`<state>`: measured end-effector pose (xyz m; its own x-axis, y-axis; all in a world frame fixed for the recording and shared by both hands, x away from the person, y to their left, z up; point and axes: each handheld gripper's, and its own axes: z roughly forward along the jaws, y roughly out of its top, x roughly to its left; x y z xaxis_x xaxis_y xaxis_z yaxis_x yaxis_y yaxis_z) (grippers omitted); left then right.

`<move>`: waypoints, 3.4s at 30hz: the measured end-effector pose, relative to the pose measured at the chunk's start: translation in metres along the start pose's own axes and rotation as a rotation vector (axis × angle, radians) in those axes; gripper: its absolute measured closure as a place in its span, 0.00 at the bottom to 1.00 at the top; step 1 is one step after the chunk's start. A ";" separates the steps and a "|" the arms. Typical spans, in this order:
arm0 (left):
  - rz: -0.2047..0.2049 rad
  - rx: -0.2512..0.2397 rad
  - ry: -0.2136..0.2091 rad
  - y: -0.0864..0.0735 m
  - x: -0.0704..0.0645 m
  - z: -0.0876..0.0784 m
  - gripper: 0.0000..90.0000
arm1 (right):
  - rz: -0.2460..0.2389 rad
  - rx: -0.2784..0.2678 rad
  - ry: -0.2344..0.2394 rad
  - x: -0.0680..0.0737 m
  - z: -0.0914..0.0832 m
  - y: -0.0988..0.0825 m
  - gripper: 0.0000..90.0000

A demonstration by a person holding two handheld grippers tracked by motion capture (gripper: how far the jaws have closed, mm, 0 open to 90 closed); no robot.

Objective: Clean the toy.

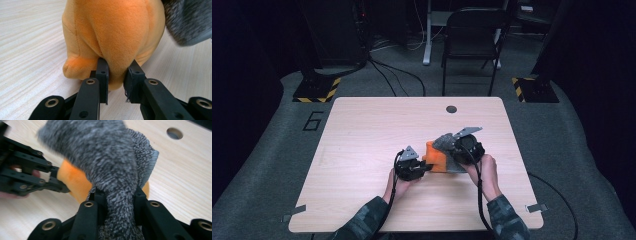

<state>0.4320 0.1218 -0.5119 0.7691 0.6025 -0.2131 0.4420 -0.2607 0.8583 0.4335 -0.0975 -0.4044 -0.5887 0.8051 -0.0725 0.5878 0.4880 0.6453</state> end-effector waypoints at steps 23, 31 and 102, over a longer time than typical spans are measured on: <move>0.068 0.026 0.042 -0.008 0.012 0.001 0.31 | 0.042 -0.028 -0.013 -0.015 0.021 -0.004 0.82; 0.129 0.044 0.064 -0.006 0.007 0.010 0.32 | 0.037 -0.029 -0.013 -0.017 0.021 -0.004 0.82; -0.096 -0.067 -0.087 0.019 -0.006 -0.019 0.91 | 0.262 -0.037 -0.142 -0.095 -0.001 -0.068 0.80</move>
<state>0.4267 0.1271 -0.4860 0.7633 0.5539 -0.3325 0.4858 -0.1528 0.8606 0.4490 -0.2073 -0.4407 -0.3343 0.9425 -0.0037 0.6874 0.2465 0.6831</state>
